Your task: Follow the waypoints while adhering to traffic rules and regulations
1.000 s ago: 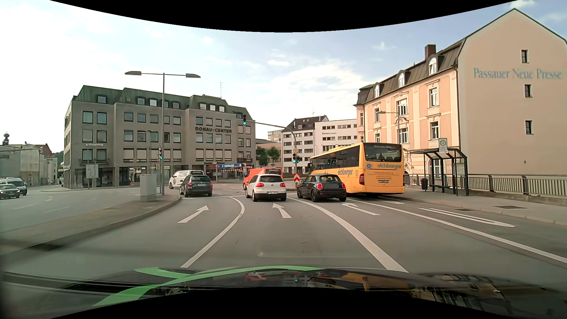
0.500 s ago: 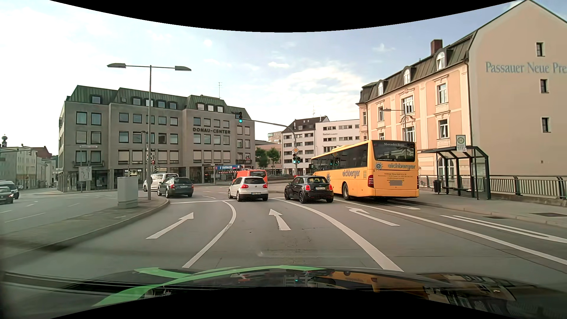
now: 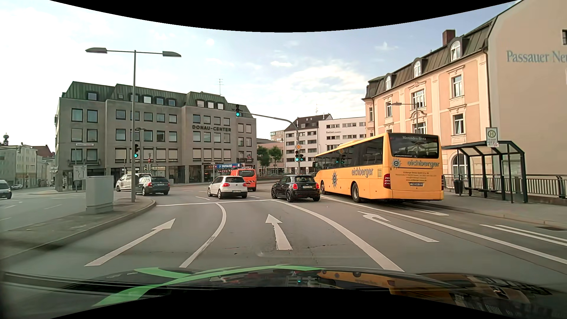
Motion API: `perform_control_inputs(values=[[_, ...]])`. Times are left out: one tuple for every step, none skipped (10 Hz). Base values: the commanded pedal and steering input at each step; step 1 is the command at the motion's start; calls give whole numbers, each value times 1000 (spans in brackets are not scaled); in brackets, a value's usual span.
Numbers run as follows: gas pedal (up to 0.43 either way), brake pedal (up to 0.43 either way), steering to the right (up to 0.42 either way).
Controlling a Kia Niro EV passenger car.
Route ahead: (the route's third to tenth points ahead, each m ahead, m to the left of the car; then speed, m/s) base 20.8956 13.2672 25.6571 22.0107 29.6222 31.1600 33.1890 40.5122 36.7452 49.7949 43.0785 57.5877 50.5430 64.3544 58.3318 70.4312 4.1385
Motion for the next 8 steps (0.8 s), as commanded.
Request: perform_control_inputs(values=[[177, 0, -43], [177, 0, -49], [177, 0, -51], [177, 0, -55], [177, 0, -61], [177, 0, -69], [177, 0, -74], [177, 0, -77]])
